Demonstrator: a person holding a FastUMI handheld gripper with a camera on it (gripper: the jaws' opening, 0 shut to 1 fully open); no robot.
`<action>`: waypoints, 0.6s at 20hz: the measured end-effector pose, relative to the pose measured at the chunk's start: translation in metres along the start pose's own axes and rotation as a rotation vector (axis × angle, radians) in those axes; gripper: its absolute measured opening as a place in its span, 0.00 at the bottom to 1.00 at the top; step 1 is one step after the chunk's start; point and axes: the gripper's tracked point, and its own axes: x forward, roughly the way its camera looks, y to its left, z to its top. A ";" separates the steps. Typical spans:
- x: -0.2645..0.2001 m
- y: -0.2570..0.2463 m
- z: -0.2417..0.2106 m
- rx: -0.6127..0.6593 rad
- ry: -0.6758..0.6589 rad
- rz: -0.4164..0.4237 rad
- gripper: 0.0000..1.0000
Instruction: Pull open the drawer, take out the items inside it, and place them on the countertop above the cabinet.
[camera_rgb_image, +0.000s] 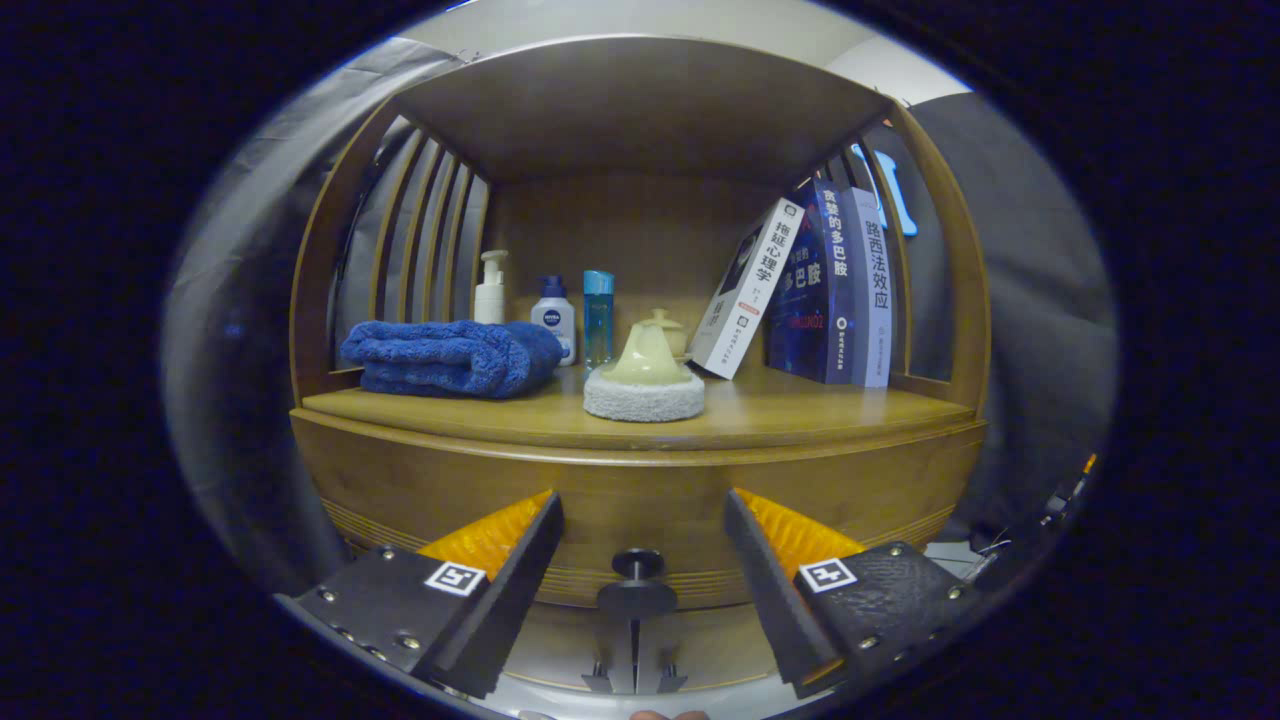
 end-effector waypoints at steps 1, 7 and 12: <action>0.001 0.000 0.000 -0.018 -0.001 -0.002 0.98; 0.000 -0.001 0.000 -0.027 0.009 0.000 0.98; -0.028 -0.003 0.039 -0.050 -0.062 0.014 0.98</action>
